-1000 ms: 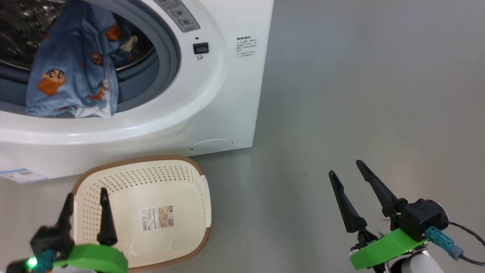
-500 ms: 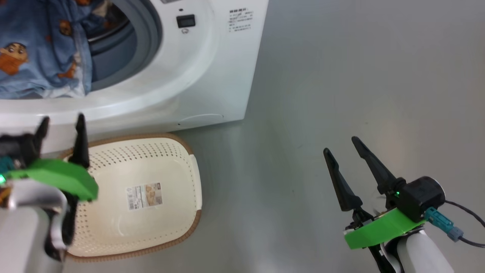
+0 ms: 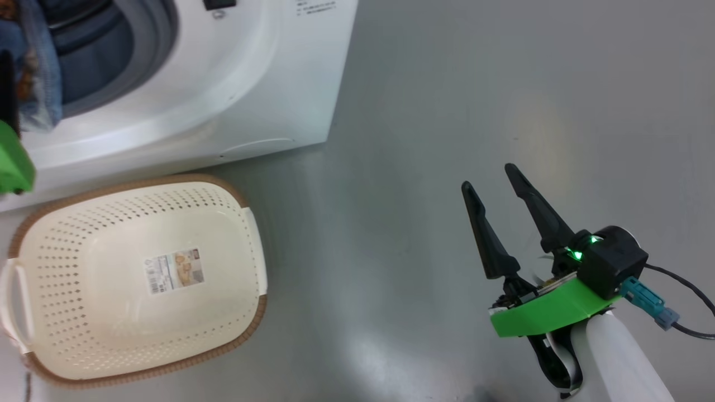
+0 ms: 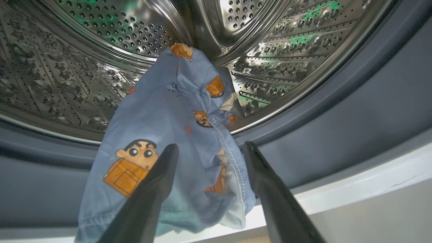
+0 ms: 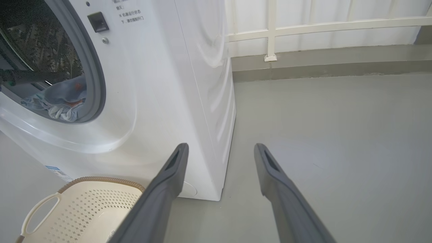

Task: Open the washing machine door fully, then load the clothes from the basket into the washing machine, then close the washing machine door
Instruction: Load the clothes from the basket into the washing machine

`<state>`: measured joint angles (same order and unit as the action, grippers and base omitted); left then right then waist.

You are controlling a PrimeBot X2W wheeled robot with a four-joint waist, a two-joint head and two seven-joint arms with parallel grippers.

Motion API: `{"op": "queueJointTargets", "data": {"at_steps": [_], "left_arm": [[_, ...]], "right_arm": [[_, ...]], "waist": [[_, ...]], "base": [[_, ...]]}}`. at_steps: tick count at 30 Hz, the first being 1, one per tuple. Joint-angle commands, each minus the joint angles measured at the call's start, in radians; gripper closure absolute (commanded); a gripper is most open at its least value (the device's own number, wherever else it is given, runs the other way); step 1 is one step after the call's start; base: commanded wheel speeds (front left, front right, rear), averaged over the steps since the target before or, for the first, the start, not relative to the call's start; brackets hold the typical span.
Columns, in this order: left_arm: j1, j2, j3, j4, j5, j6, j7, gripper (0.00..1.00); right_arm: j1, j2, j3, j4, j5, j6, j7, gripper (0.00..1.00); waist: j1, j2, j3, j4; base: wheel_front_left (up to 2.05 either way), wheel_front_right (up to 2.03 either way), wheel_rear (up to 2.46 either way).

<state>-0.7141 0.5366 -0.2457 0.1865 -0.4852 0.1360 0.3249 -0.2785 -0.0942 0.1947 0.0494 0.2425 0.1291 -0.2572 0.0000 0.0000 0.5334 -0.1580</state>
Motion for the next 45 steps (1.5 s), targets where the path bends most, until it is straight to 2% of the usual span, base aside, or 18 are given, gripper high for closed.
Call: {"op": "queueJointTargets", "data": {"at_steps": [1,8,17,29,30,31,32,34,40,45], "left_arm": [[-0.065,0.075,0.033,-0.004,0.009,-0.012,0.042,0.0],[-0.18,0.154,0.015,0.037,0.033,-0.038,0.17,0.0],[-0.272,0.26,-0.002,0.065,0.088,-0.032,0.325,0.0],[-0.293,0.31,-0.002,0.047,0.021,-0.031,0.594,0.0],[-0.291,0.312,-0.001,0.041,0.015,-0.028,0.609,0.13],[-0.289,0.313,0.0,0.036,0.009,-0.025,0.623,0.44],[-0.287,0.315,0.0,0.029,0.007,-0.023,0.63,0.59],[-0.282,0.318,0.002,0.018,0.004,-0.019,0.636,1.0],[-0.28,0.318,0.011,-0.001,-0.007,-0.019,0.613,1.0],[-0.307,0.314,0.015,-0.016,0.011,-0.022,0.535,1.0]], "right_arm": [[-0.012,0.011,0.032,-0.023,0.014,0.002,-0.004,0.0],[-0.047,0.029,0.052,-0.022,0.035,0.002,-0.004,0.0],[-0.085,0.04,0.07,-0.013,0.064,0.002,-0.004,0.0],[-0.103,0.043,0.084,-0.008,0.076,0.002,-0.004,0.0],[-0.105,0.044,0.087,-0.009,0.077,0.002,-0.005,0.0],[-0.106,0.044,0.088,-0.009,0.077,0.002,-0.005,0.0],[-0.107,0.044,0.09,-0.009,0.078,0.002,-0.005,0.0],[-0.107,0.044,0.092,-0.009,0.081,0.002,-0.005,0.0],[-0.106,0.044,0.095,-0.009,0.083,0.002,-0.005,0.0],[-0.106,0.044,0.099,-0.01,0.085,0.002,-0.005,0.0]], "waist": [[0.0,0.0,0.041,-0.037],[0.0,0.0,0.09,-0.081],[0.0,0.0,0.134,-0.127],[0.0,0.0,0.15,-0.139],[0.0,0.0,0.15,-0.14],[0.0,0.0,0.15,-0.14],[0.0,0.0,0.15,-0.14],[0.0,0.0,0.15,-0.141],[0.0,0.0,0.149,-0.143],[0.0,0.0,0.148,-0.146]], "base": [[0.0,0.0,0.0],[0.0,0.0,0.0],[0.0,0.0,0.0],[0.0,0.0,0.0],[0.0,0.0,0.0],[0.0,0.0,0.0],[0.0,0.0,0.0],[0.0,0.0,0.0],[0.0,0.0,0.0],[0.0,0.0,0.0]]}}
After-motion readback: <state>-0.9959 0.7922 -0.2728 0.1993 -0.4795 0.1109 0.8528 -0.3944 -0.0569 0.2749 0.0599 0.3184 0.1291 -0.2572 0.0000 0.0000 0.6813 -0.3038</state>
